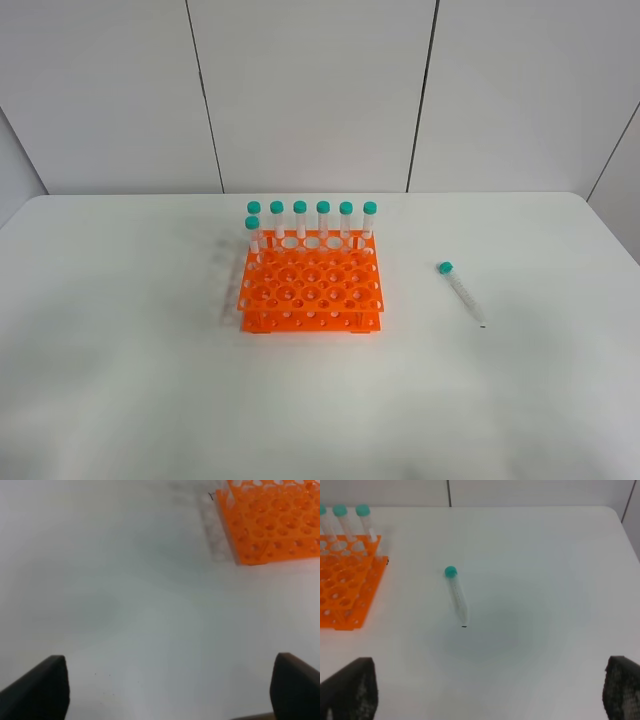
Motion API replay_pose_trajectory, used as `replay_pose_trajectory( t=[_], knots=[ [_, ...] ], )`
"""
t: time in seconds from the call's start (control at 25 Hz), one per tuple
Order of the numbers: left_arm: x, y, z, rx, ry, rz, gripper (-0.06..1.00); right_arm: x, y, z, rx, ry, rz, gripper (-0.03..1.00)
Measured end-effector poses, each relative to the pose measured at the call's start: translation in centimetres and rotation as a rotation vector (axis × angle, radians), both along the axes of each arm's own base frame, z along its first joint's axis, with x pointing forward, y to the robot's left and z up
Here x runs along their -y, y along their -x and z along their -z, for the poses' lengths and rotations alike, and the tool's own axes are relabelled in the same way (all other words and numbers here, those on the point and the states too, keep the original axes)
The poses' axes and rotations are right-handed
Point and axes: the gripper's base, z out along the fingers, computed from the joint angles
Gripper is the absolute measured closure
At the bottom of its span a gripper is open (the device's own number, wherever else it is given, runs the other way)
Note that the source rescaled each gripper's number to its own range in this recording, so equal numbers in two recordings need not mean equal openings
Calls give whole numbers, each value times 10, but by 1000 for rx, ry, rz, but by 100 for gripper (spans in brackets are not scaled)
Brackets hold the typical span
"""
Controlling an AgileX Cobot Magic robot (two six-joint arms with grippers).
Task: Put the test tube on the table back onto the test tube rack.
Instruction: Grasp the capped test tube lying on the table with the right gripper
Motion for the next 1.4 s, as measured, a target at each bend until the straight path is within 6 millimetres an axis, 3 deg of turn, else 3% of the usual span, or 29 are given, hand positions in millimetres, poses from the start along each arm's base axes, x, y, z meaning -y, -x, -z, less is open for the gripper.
replay_pose_trajectory(
  t=[0.48,0.68,0.88,1.04,1.16,1.4],
  knots=[
    [0,0,0,0,0,0,-6,0,0,0,1,0,0,-3],
    [0,0,0,0,0,0,-6,0,-18,-23,-44,-19,11,-3],
    [0,0,0,0,0,0,-6,-2,-76,-58,-217,-14,13,-3],
    [0,0,0,0,0,0,-6,-3,-139,-66,-399,6,2,-3],
    [0,0,0,0,0,0,-6,-4,-187,-56,-556,27,-13,-3],
    [0,0,0,0,0,0,-6,-6,-280,-11,-802,69,-63,-3]
  ],
)
